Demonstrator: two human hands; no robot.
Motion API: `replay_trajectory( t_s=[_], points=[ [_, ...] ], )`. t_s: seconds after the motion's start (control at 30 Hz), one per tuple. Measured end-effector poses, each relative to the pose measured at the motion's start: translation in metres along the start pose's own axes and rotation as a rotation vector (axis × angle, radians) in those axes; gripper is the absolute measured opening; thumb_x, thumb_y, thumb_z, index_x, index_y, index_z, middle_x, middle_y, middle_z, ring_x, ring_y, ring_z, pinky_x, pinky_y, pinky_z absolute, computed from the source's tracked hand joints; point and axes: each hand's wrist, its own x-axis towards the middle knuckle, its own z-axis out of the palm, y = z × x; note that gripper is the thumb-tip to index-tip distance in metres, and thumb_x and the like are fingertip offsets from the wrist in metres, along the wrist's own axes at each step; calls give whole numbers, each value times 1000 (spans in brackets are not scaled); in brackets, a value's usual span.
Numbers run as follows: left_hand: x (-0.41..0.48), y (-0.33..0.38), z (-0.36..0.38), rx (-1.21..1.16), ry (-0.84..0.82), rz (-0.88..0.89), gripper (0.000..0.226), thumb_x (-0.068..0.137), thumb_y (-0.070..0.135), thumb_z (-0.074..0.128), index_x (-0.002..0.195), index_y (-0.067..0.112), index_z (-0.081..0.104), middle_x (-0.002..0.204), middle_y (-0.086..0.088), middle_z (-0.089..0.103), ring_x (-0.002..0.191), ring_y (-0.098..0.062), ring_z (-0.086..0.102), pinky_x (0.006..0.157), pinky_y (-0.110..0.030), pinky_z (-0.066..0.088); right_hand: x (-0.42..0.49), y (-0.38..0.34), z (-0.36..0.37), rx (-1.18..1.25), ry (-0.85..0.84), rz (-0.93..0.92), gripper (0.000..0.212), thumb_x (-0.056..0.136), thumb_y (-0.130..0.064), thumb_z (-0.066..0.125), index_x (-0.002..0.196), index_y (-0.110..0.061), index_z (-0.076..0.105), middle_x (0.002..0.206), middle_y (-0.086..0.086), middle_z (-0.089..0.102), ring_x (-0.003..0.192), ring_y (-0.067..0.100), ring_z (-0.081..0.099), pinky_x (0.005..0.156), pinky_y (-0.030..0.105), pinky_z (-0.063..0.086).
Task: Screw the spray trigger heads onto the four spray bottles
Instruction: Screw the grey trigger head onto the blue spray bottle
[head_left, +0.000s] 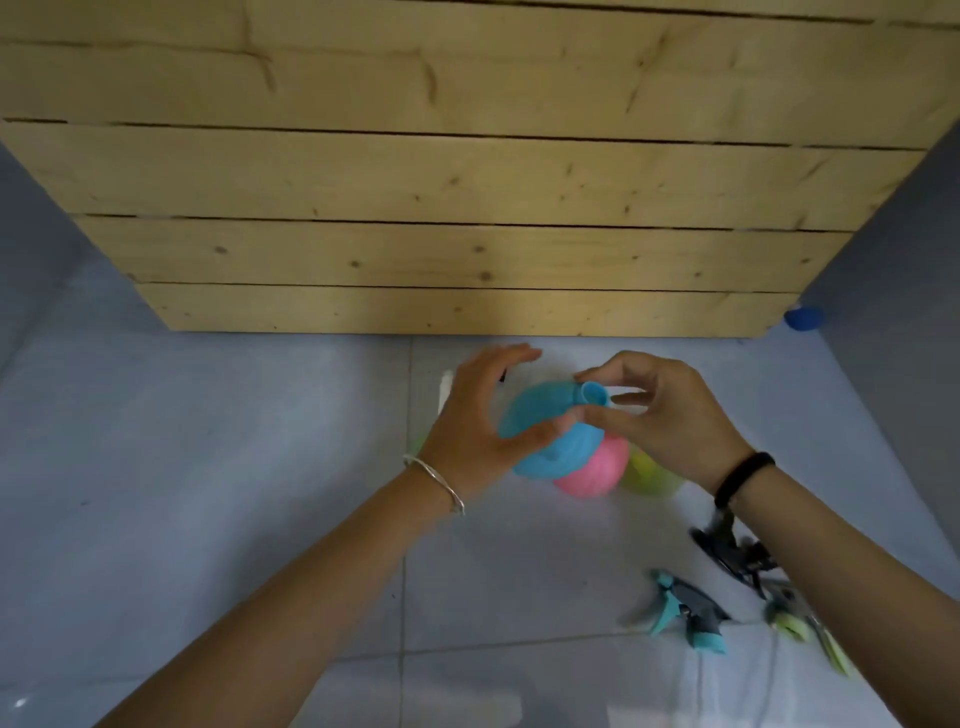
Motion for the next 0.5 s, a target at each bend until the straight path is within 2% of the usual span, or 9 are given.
replay_trajectory(
  t_s=[0.07, 0.17, 0.27, 0.33, 0.4, 0.5],
  points=[
    [-1, 10, 12, -102, -123, -71, 75, 56, 56, 70, 123, 35, 44, 127, 10, 51, 113, 5, 47, 91, -2, 34, -12, -8, -15, 79, 22, -4, 24, 64, -29, 79, 81, -16, 67, 96, 2, 73, 94, 14, 68, 82, 32, 57],
    [-7, 10, 29, -235, -266, -144, 87, 49, 49, 78, 126, 33, 42, 121, 16, 51, 106, 5, 56, 78, -14, 52, -29, -12, -30, 164, 33, -12, 34, 59, -34, 78, 78, -8, 66, 94, 8, 74, 94, 17, 69, 82, 37, 58],
    [-14, 9, 53, -297, -349, -209, 95, 45, 42, 84, 129, 32, 41, 125, 10, 53, 109, -5, 59, 81, -28, 57, -50, -4, -45, 231, 56, 1, 36, 57, -36, 77, 76, -7, 65, 94, 16, 73, 93, 26, 69, 84, 40, 57],
    [-19, 8, 72, -316, -412, -238, 92, 46, 39, 85, 128, 30, 43, 125, 6, 56, 111, -10, 60, 84, -34, 57, -65, 10, -52, 271, 72, 43, 33, 60, -33, 76, 77, -7, 66, 95, 16, 73, 93, 26, 69, 85, 36, 56],
    [-26, 3, 88, -321, -442, -281, 83, 47, 38, 86, 121, 32, 48, 119, 7, 60, 106, -9, 62, 81, -31, 57, -76, 25, -54, 285, 40, 106, 36, 65, -36, 71, 86, -8, 68, 102, 9, 73, 96, 21, 68, 87, 31, 55],
    [-38, -9, 108, -343, -426, -381, 77, 44, 38, 86, 112, 31, 52, 109, 8, 65, 97, -7, 65, 73, -24, 55, -97, 66, -56, 332, 48, 288, 43, 66, -50, 63, 98, -21, 67, 105, -3, 70, 97, 14, 66, 85, 32, 54]
  ],
)
